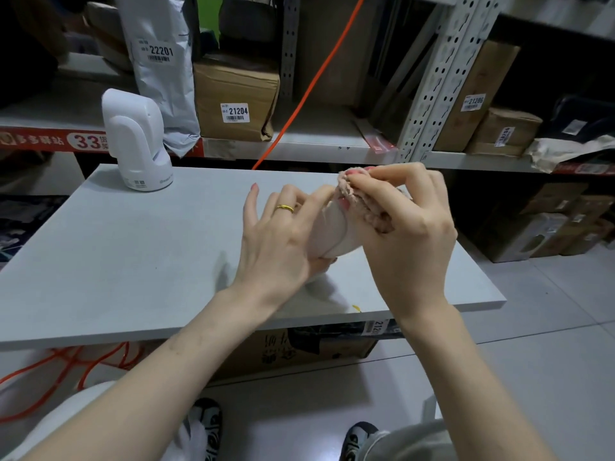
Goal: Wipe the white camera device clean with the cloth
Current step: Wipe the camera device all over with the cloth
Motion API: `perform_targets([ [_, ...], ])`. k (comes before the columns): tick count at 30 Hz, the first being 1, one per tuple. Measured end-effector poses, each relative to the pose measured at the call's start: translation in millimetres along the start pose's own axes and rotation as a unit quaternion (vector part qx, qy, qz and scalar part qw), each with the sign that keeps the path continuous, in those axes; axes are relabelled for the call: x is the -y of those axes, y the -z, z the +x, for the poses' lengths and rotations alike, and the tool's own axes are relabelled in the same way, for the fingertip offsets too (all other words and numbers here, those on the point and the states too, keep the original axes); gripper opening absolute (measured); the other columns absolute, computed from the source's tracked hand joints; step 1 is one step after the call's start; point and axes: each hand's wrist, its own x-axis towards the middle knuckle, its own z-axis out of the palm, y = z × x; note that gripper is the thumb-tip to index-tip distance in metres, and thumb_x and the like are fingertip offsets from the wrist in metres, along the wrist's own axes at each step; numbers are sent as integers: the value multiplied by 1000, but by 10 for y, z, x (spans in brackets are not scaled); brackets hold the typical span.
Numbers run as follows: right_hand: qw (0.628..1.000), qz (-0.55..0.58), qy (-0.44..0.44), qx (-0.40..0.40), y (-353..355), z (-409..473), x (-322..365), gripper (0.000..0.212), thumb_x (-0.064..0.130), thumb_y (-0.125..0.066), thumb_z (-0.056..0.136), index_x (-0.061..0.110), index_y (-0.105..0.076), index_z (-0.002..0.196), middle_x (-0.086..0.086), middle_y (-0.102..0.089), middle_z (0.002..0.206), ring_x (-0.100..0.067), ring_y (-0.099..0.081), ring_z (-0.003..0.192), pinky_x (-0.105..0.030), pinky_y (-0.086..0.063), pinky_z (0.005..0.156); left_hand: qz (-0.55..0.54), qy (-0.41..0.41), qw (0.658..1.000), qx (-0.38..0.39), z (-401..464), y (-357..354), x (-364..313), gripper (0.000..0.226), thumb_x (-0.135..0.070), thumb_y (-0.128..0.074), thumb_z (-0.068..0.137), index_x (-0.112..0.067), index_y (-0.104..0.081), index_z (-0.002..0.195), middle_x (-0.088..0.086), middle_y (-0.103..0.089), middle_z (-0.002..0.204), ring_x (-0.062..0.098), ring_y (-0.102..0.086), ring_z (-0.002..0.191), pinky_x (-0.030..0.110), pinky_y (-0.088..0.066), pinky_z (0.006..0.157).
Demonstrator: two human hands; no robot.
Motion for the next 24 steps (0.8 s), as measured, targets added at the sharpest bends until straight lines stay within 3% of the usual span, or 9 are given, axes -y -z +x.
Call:
perform_targets([
  [3,1000,-26,5,11,-15,1,10,13,24,-71,90,23,-75,102,1,-67,97,-21,-57,90,-26,-44,53,-16,31,999,7,30,-7,-9,79,-34,-82,64,-31,-39,129,6,-52,101,31,-58,99,57,-21,110],
  [6,999,-24,26,22,-21,-64,12,12,26,-69,92,21,-76,100,1,-68,95,-21,-57,87,-30,-47,50,-48,94,994,13,84,30,22,65,-42,-63,73,-24,-47,133,4,-46,100,32,-54,101,55,-22,111],
  [8,999,-15,37,23,-23,-119,26,9,24,-70,91,21,-76,97,1,-68,94,-23,-59,85,-33,-49,48,-49,111,993,4,93,26,49,68,-40,-75,72,-21,-49,132,0,-41,97,32,-53,98,56,-28,108],
  [10,999,-16,43,17,-26,-143,41,7,21,-71,91,21,-77,95,0,-67,92,-24,-59,84,-34,-49,47,-47,95,994,-5,70,19,37,69,-38,-77,72,-19,-49,132,0,-40,96,32,-54,96,57,-28,109],
  [12,999,-19,40,7,-35,-128,61,8,20,-69,92,21,-77,95,0,-68,92,-24,-58,85,-34,-49,47,-44,60,997,-12,36,-1,6,64,-40,-62,73,-18,-48,131,5,-45,95,34,-55,95,57,-25,110],
  [17,999,-28,20,-2,-75,-56,98,15,23,-63,92,19,-77,97,-1,-68,95,-18,-50,91,-30,-47,50,31,-12,999,-33,-9,-118,-17,88,-33,-87,54,-17,-37,125,10,-54,97,30,-58,92,60,-33,106],
  [21,999,-28,30,5,-91,-84,89,12,20,-66,92,21,-77,98,0,-68,96,-19,-53,90,-30,-48,50,-8,53,998,-36,14,-87,17,84,-37,-84,57,-28,-38,126,6,-52,98,29,-57,97,55,-29,108],
  [24,999,-17,45,11,-85,-153,88,8,21,-69,91,22,-77,95,1,-68,93,-20,-54,89,-33,-49,48,-42,108,992,-44,32,-54,68,75,-35,-83,63,-22,-49,128,1,-44,95,31,-53,95,48,-35,102],
])
